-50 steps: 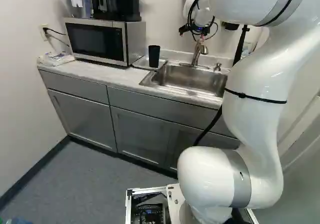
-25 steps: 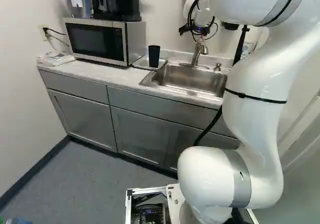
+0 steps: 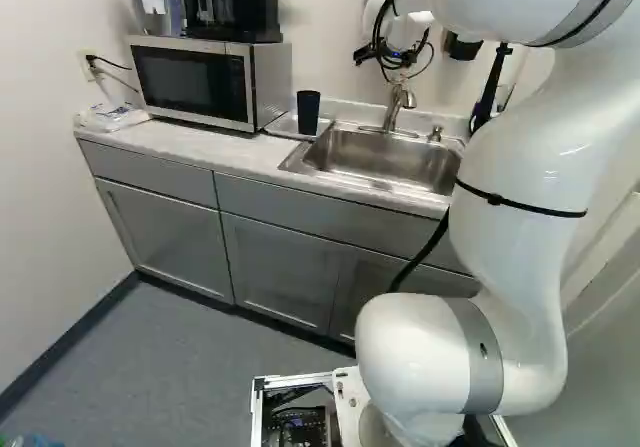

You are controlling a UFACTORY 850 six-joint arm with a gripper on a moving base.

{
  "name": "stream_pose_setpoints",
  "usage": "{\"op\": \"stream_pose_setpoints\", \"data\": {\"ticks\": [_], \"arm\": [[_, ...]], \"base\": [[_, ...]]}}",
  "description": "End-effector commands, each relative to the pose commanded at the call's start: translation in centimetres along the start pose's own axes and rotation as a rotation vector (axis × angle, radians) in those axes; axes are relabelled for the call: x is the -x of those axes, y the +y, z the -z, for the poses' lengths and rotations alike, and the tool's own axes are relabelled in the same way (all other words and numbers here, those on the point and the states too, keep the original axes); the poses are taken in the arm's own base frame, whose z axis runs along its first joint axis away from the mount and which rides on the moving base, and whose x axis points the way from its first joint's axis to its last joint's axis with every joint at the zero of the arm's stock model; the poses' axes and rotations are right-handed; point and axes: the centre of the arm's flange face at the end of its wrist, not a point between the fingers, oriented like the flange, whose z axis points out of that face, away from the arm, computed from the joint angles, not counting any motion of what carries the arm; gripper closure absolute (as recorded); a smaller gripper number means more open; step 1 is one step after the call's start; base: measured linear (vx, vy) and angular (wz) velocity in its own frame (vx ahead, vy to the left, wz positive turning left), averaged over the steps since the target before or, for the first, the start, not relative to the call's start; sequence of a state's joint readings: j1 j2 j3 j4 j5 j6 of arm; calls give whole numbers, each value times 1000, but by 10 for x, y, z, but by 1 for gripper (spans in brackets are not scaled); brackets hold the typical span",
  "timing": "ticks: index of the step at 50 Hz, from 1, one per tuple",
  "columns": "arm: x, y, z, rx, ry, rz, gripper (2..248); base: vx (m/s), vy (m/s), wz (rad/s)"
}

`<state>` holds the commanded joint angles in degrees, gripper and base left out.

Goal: Rinse the cup and place it in the tray

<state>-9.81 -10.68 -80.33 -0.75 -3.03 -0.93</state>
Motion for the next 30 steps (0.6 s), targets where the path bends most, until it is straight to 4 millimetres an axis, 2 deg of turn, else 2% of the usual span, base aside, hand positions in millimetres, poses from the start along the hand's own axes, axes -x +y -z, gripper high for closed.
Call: {"op": "stream_pose_setpoints", "data": {"ticks": [14,30], "arm": [[9,-16,22,-26,-17,11,3],[27,-34,44,-56,-128,28,3]], "base": [[0,0,0],[0,0,0]]}}
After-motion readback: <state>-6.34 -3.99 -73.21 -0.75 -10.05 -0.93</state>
